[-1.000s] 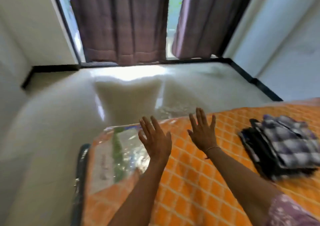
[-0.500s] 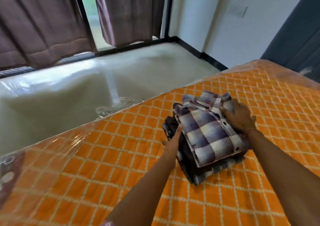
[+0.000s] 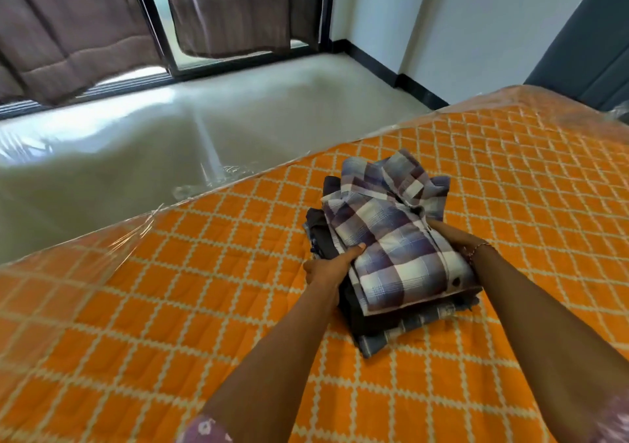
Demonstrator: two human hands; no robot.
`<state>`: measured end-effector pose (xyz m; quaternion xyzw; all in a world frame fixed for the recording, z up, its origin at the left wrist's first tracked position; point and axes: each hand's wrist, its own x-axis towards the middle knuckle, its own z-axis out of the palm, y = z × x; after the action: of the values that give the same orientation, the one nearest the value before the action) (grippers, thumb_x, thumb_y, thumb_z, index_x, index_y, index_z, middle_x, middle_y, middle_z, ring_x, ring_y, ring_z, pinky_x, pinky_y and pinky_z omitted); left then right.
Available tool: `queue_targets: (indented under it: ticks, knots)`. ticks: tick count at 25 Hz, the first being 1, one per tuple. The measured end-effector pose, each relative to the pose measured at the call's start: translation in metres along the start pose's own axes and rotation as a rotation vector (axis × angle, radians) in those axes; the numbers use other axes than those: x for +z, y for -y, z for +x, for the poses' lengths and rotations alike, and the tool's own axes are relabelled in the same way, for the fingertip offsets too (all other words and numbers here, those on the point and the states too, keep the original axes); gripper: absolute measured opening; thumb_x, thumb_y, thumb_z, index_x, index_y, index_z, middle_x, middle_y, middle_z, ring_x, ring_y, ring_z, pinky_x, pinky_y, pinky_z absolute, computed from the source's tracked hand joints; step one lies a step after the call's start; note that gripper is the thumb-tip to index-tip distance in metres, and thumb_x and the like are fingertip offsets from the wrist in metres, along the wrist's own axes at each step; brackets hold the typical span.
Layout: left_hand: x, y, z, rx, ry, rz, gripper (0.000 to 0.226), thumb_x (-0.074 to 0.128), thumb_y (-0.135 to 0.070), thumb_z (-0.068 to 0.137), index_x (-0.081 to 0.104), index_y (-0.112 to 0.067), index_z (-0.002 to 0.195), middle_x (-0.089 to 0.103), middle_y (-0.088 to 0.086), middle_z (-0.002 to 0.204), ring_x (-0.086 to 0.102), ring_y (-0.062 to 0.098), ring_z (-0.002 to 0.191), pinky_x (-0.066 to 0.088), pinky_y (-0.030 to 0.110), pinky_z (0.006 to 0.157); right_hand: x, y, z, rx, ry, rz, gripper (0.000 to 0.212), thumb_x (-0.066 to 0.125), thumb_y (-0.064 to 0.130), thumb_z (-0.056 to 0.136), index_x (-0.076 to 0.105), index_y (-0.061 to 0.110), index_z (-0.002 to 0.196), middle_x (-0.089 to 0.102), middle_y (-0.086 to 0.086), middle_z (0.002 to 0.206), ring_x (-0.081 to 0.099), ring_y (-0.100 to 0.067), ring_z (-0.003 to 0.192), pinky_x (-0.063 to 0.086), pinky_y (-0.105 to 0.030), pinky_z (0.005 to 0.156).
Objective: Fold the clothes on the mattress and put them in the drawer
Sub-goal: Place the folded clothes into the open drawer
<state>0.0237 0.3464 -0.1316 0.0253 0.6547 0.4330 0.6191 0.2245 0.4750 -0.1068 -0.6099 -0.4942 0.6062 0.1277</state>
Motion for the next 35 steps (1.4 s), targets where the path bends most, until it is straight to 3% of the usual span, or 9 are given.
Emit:
queue_targets:
  ticks: [3, 6, 10, 15, 17, 20, 23, 30, 35]
  knots:
    - [-0.021, 0.003, -0.010, 0.070, 0.111, -0.083, 0.060, 0.081, -0.027, 0.073, 0.057, -0.001, 0.123, 0.065, 0.017, 0.117, 0.064, 0.034, 0.103, 0.053, 0.048, 0.090, 0.026, -0.010, -0.016, 0.016, 0.027, 0.026, 0.049, 0.039, 0.043, 0.097, 0.044, 0.015, 0.137, 0.052, -0.015, 0.136, 0.056, -0.028, 0.107, 0.045, -0.035, 0.083]
    - [-0.059, 0.006, -0.034, 0.056, 0.176, -0.060, 0.045, 0.074, -0.023, 0.080, 0.063, -0.003, 0.119, 0.067, 0.020, 0.113, 0.065, 0.036, 0.100, 0.053, 0.049, 0.089, 0.058, -0.023, -0.041, 0.034, 0.065, 0.127, 0.050, 0.042, 0.045, 0.096, 0.045, 0.014, 0.135, 0.053, -0.015, 0.136, 0.053, -0.034, 0.119, 0.042, -0.040, 0.093]
    - [-0.132, 0.003, -0.069, 0.036, 0.141, -0.069, 0.044, 0.070, -0.023, 0.082, 0.061, -0.002, 0.120, 0.067, 0.022, 0.112, 0.067, 0.033, 0.087, 0.057, 0.039, 0.067, 0.117, -0.017, -0.077, 0.035, 0.206, 0.272, 0.057, 0.049, 0.049, 0.090, 0.049, 0.015, 0.136, 0.058, -0.016, 0.131, 0.056, -0.036, 0.118, 0.041, -0.051, 0.103]
    - [-0.247, -0.004, -0.122, 0.075, 0.021, -0.063, 0.050, 0.070, -0.024, 0.081, 0.058, 0.000, 0.124, 0.063, 0.026, 0.116, 0.060, 0.043, 0.108, 0.048, 0.053, 0.095, 0.220, -0.013, -0.125, 0.050, 0.261, 0.594, 0.060, 0.026, 0.054, 0.097, 0.047, 0.015, 0.137, 0.056, -0.018, 0.132, 0.052, -0.040, 0.121, 0.037, -0.059, 0.103]
    - [-0.295, -0.008, -0.146, 0.093, -0.008, -0.085, 0.046, 0.065, -0.023, 0.085, 0.057, 0.002, 0.123, 0.062, 0.026, 0.117, 0.060, 0.042, 0.104, 0.048, 0.051, 0.095, 0.261, -0.004, -0.148, 0.078, 0.247, 0.609, 0.058, 0.025, 0.057, 0.097, 0.058, 0.017, 0.122, 0.065, -0.016, 0.117, 0.061, -0.038, 0.107, 0.047, -0.055, 0.090]
    - [-0.370, -0.009, -0.194, 0.163, -0.074, -0.115, 0.036, 0.059, -0.021, 0.089, 0.059, 0.003, 0.117, 0.067, 0.021, 0.098, 0.063, 0.030, 0.082, 0.054, 0.037, 0.072, 0.325, 0.021, -0.183, 0.054, 0.339, 0.599, 0.038, 0.029, 0.046, 0.100, 0.061, 0.026, 0.101, 0.072, -0.004, 0.094, 0.072, -0.025, 0.078, 0.054, -0.042, 0.064]
    - [-0.439, -0.003, -0.241, 0.224, -0.167, -0.207, 0.035, 0.058, -0.020, 0.090, 0.060, 0.002, 0.117, 0.066, 0.021, 0.100, 0.062, 0.029, 0.081, 0.053, 0.034, 0.070, 0.398, 0.059, -0.219, -0.010, 0.498, 0.542, 0.035, 0.030, 0.043, 0.100, 0.060, 0.025, 0.110, 0.072, 0.000, 0.100, 0.071, -0.021, 0.087, 0.054, -0.039, 0.071]
    - [-0.632, -0.006, -0.371, 0.403, -0.404, -0.383, 0.037, 0.069, -0.031, 0.083, 0.064, -0.004, 0.108, 0.071, 0.014, 0.090, 0.068, 0.024, 0.075, 0.054, 0.027, 0.056, 0.603, 0.135, -0.338, -0.099, 0.735, 0.245, 0.061, 0.059, 0.040, 0.086, 0.048, 0.009, 0.137, 0.052, -0.022, 0.135, 0.050, -0.041, 0.123, 0.037, -0.057, 0.105]
    - [-0.746, -0.019, -0.472, 0.523, -0.332, -0.483, 0.058, 0.073, -0.035, 0.073, 0.062, -0.005, 0.121, 0.066, 0.020, 0.113, 0.067, 0.029, 0.090, 0.056, 0.034, 0.069, 0.718, 0.194, -0.429, -0.260, 0.864, 0.191, 0.058, 0.056, 0.038, 0.087, 0.048, 0.006, 0.134, 0.064, -0.015, 0.112, 0.063, -0.030, 0.100, 0.048, -0.045, 0.093]
